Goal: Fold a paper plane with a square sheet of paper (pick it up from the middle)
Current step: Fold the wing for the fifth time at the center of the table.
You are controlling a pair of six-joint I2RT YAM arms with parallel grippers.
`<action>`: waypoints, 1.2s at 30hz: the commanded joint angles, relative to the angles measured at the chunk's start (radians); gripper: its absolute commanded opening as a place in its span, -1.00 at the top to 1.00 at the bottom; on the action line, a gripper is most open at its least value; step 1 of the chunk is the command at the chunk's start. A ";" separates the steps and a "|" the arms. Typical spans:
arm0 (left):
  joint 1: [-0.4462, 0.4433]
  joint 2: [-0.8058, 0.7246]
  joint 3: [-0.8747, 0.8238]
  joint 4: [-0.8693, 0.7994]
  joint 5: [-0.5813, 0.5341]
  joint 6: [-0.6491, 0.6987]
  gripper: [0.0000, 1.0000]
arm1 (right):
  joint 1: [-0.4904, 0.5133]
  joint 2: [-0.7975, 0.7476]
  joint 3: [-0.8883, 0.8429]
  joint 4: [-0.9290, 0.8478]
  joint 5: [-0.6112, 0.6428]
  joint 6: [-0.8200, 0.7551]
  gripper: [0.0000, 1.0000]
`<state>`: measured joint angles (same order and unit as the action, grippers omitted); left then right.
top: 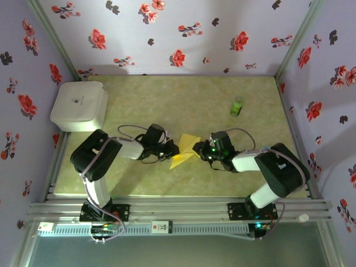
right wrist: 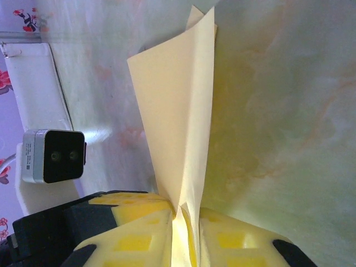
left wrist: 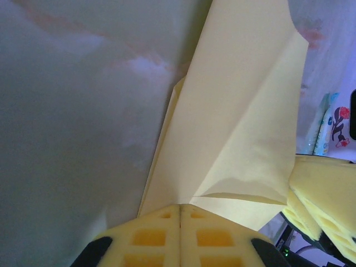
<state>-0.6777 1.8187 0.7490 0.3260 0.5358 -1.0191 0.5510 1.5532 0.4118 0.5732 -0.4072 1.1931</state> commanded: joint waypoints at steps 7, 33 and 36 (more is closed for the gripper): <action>0.019 0.005 -0.031 0.031 0.016 -0.018 0.89 | -0.023 0.045 0.037 0.033 -0.062 -0.066 0.50; 0.023 -0.035 -0.039 0.083 0.039 -0.020 0.71 | -0.036 0.100 0.050 0.112 -0.067 -0.052 0.90; 0.023 -0.080 -0.045 0.110 0.040 -0.009 0.53 | -0.036 0.080 0.045 0.107 -0.054 -0.033 0.95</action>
<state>-0.6624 1.8000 0.7200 0.3904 0.5617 -1.0416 0.5213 1.6497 0.4507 0.6628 -0.4747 1.1385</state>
